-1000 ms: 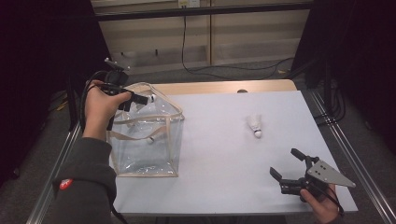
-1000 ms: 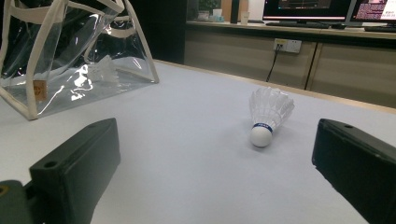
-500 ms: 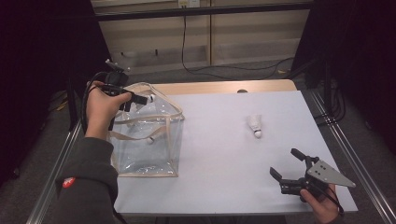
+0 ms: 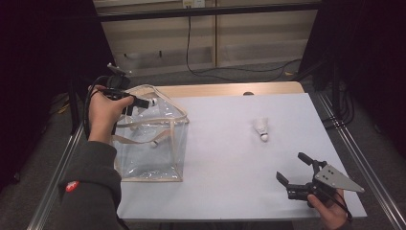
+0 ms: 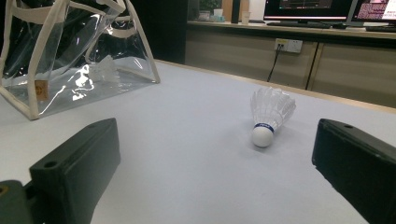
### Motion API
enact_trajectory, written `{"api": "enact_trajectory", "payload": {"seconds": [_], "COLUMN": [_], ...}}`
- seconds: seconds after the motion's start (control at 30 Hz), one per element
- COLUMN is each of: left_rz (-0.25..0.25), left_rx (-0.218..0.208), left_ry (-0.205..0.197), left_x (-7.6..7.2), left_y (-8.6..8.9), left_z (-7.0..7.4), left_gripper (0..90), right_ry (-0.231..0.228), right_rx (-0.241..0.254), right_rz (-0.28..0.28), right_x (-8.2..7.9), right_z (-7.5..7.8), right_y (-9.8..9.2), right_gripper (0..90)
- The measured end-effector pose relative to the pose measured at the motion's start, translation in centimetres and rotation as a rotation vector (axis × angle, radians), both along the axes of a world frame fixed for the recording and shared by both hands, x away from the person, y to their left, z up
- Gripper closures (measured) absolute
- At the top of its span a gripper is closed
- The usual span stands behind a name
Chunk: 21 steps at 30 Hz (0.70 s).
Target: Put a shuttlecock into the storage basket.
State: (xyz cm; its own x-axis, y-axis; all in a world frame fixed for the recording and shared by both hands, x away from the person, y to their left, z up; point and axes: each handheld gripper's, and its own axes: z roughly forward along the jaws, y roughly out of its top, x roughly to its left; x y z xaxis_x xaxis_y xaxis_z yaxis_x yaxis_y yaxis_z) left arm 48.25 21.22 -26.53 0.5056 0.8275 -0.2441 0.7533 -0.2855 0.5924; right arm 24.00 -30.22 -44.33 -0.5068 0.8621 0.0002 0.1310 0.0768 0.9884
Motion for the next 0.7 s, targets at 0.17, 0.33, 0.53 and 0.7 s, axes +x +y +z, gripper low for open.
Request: {"api": "enact_trajectory", "payload": {"seconds": [0.17,0.33,0.53,0.7], "left_rz": [0.007,0.019,0.027,0.026], "left_rx": [0.01,0.012,0.024,0.014], "left_ry": [-0.001,-0.009,-0.034,-0.039], "left_x": [0.22,0.56,0.76,0.67], "left_y": [0.24,0.47,0.58,0.45], "left_z": [-0.22,-0.5,-0.82,-0.92], "left_gripper": [87.5,87.8,82.3,80.1], "right_ry": [0.0,0.002,0.002,0.003], "right_rx": [0.002,0.005,0.003,0.002], "right_rz": [0.002,0.002,0.007,0.009], "right_x": [0.02,-0.02,0.0,0.0], "right_z": [-0.03,-0.03,-0.06,-0.07], "right_y": [0.03,0.15,0.2,0.22], "right_gripper": [1.0,1.0,1.0,1.0]}}
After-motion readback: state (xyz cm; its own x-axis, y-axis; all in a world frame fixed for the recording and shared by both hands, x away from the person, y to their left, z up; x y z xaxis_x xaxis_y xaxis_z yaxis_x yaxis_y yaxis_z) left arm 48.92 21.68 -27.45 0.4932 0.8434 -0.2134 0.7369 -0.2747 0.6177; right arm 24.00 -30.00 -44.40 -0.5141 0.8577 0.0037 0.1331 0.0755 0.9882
